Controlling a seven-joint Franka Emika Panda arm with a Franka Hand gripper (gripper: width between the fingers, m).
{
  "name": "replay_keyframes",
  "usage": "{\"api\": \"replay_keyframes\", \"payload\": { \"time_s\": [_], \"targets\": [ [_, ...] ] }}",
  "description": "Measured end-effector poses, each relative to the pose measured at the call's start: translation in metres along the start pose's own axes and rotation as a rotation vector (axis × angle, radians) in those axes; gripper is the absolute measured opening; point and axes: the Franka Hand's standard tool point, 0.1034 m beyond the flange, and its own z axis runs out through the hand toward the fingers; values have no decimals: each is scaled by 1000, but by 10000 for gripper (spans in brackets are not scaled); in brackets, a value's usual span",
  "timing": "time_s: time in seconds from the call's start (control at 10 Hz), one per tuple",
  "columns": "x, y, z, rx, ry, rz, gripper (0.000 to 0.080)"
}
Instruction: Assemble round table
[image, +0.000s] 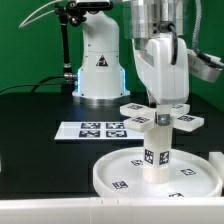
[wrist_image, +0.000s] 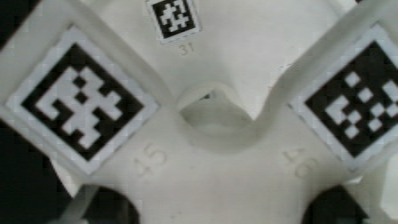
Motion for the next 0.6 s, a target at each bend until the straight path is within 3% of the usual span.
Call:
{"api": "replay_keyframes", "payload": {
  "time_s": [0.6],
  "targets": [
    [0,0,0,1,-12,231,445]
  ]
}}
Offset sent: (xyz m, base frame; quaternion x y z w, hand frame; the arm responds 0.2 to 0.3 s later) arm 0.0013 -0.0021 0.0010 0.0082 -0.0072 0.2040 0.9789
